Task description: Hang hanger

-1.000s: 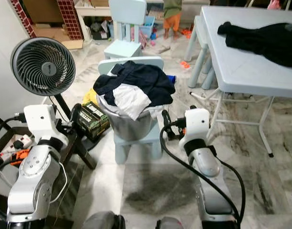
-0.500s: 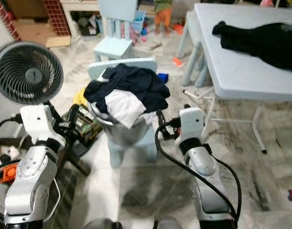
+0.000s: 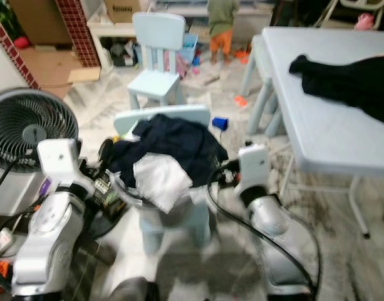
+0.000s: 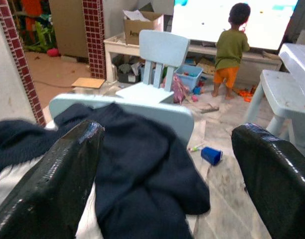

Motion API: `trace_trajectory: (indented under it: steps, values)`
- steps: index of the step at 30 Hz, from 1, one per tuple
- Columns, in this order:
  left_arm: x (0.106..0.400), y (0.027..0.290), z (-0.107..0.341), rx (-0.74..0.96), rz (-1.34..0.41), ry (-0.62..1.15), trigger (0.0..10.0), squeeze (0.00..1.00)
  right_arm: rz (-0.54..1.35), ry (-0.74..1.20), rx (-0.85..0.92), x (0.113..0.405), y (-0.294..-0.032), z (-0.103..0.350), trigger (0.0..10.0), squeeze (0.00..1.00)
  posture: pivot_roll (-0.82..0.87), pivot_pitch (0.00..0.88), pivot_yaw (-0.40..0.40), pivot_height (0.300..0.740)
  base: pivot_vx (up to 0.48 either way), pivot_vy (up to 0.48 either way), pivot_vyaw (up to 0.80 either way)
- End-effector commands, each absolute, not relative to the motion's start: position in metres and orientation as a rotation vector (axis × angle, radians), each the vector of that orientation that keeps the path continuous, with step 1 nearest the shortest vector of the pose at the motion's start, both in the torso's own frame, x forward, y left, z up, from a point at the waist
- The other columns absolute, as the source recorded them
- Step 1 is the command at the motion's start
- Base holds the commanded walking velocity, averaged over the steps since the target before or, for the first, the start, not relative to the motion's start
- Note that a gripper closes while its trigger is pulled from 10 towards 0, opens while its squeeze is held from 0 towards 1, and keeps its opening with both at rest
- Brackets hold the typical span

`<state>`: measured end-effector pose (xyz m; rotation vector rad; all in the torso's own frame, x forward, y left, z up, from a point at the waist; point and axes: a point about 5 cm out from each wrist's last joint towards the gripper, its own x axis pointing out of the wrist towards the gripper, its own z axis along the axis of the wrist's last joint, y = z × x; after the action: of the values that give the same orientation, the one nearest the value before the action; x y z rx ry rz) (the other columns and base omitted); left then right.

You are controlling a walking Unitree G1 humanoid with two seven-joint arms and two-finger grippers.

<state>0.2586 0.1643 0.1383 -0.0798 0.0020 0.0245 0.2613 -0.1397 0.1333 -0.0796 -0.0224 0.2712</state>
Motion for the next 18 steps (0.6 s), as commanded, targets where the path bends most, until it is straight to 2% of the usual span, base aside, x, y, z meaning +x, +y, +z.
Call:
trace_trajectory:
  steps: [1,6,10,17,18]
  values:
    - [0.262,0.162,0.141,-0.082,0.037,-0.002,10.0,0.0,0.247,-0.031,-0.098,0.263,-0.148,0.136,10.0,0.0,0.01,0.07,0.023,0.74,0.0,0.0,0.0]
    - [0.266,0.173,0.139,-0.061,0.09,0.007,10.0,0.0,0.241,-0.038,-0.097,0.268,-0.146,0.136,10.0,0.0,0.02,0.049,0.032,0.74,0.0,0.0,0.0]
    - [0.263,0.187,0.124,-0.061,0.171,0.081,10.0,0.0,0.229,-0.036,-0.089,0.268,-0.145,0.131,10.0,0.0,0.03,0.029,0.026,0.74,0.0,0.0,0.0]
    - [0.252,0.203,0.104,-0.053,0.246,0.166,10.0,0.0,0.24,-0.039,-0.096,0.269,-0.143,0.135,10.0,0.0,0.02,0.036,0.013,0.74,0.0,0.0,0.0]
    - [0.247,0.212,0.092,-0.054,0.266,0.21,10.0,0.0,0.248,-0.033,-0.109,0.27,-0.146,0.135,10.0,0.0,0.02,0.055,0.01,0.74,0.0,0.0,0.0]
